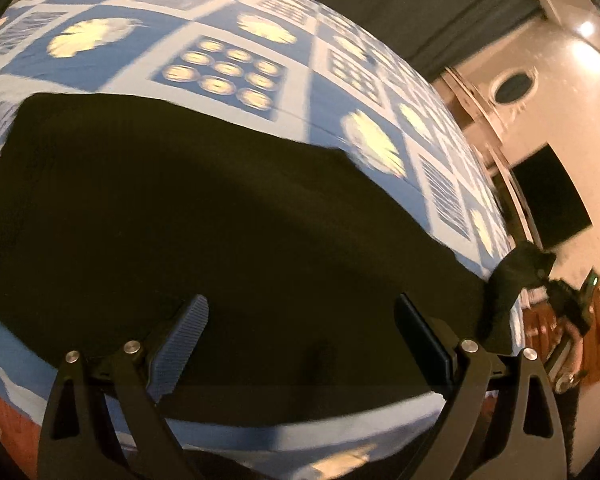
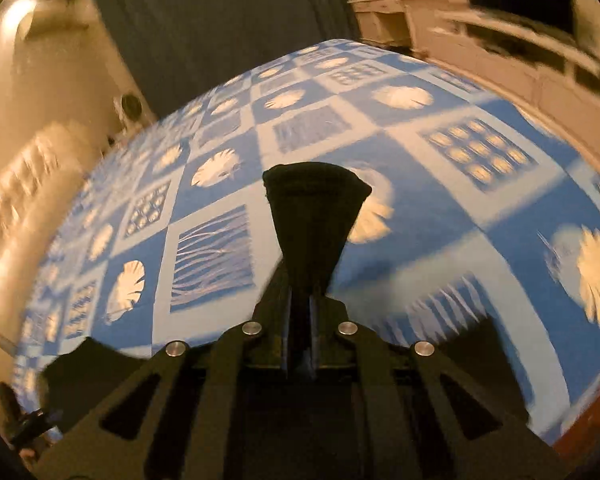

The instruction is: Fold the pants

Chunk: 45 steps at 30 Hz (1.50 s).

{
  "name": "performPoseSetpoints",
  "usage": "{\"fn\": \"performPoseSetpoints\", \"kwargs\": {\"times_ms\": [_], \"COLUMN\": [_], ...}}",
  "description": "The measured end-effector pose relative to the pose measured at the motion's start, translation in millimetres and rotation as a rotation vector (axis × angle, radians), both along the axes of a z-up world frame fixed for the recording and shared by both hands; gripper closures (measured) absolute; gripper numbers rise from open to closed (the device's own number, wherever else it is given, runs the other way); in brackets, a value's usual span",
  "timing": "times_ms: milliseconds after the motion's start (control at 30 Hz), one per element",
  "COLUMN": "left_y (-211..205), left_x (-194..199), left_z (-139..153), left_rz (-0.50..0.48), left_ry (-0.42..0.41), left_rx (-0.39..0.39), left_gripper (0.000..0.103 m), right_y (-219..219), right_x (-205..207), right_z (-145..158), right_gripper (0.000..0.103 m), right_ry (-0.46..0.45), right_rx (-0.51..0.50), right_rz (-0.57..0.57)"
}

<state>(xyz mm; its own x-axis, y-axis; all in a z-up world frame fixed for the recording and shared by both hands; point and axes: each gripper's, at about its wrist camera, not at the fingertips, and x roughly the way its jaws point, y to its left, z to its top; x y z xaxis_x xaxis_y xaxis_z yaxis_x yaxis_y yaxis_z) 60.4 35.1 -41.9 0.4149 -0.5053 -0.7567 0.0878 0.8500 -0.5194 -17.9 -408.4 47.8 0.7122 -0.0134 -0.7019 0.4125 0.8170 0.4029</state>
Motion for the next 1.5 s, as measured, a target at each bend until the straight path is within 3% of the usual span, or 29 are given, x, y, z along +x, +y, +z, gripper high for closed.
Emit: {"fn": "performPoseSetpoints", "kwargs": {"times_ms": [200, 300, 500, 600, 700, 767, 900, 1033, 1133, 1233, 1300, 1333, 1367, 1400, 1500], "left_y": [-68.3, -104.9, -155.3, -173.8, -192.0, -205.3, -223.2, -237.7, -242.1, -237.6, -237.2, -238.0, -237.4, -237.6, -237.0], "left_x": [-12.7, -20.9, -34.0, -39.1, -49.9, -59.0, -71.9, -81.9, -84.6, -86.5, -87.5, -89.0, -89.9, -91.4, -93.7], "left_z": [4.0, -2.6, -12.4, -15.5, -18.9, -21.8, -30.9, -52.1, -66.9, -72.3, -71.3, -67.5, -65.0, -61.9, -49.5], "left_rz": [-0.099, -0.143, -0.18, -0.19, -0.21, -0.233, -0.251, -0.235, -0.195, -0.15, -0.139, -0.136, -0.138, -0.143, -0.161], "left_ry": [0.026, 0.049, 0.082, 0.094, 0.126, 0.15, 0.187, 0.269, 0.316, 0.322, 0.321, 0.315, 0.305, 0.288, 0.228], "left_rx": [-0.059, -0.076, -0.134, -0.169, -0.229, -0.29, -0.39, -0.463, -0.502, -0.534, -0.54, -0.542, -0.544, -0.539, -0.507], "left_gripper": [0.01, 0.01, 0.01, 0.01, 0.01, 0.01, 0.01, 0.01, 0.01, 0.01, 0.01, 0.01, 0.01, 0.01, 0.01], "right_y": [-53.3, -56.9, -61.5, -63.1, -63.8, -66.0, -69.9, -71.0, -68.6, -67.7, -67.1, -67.1, -69.4, -71.2, -76.0], "right_x": [-86.7, -107.6, -116.7, -119.2, -132.2, -142.0, -156.1, -151.2, -142.7, -128.8, -118.4, -116.9, -112.8, -111.5, -114.8], "right_z": [-79.0, -105.9, -108.5, -115.3, -117.3, -118.2, -126.2, -133.5, -135.8, -137.7, -133.1, -131.0, -130.3, -131.4, -132.2], "right_gripper": [0.097, 0.097, 0.097, 0.094, 0.08, 0.063, 0.054, 0.041, 0.039, 0.04, 0.046, 0.055, 0.074, 0.086, 0.091], "right_ry": [0.045, 0.032, -0.063, -0.035, -0.053, -0.054, -0.069, -0.106, -0.139, -0.127, -0.088, -0.076, -0.063, -0.067, -0.09], "right_rx": [0.305, 0.394, 0.475, 0.477, 0.5, 0.523, 0.586, 0.627, 0.638, 0.588, 0.515, 0.486, 0.462, 0.469, 0.497], "right_rz": [-0.108, -0.137, -0.165, -0.193, -0.239, -0.286, -0.372, -0.356, -0.343, -0.34, -0.324, -0.315, -0.299, -0.281, -0.27]}}
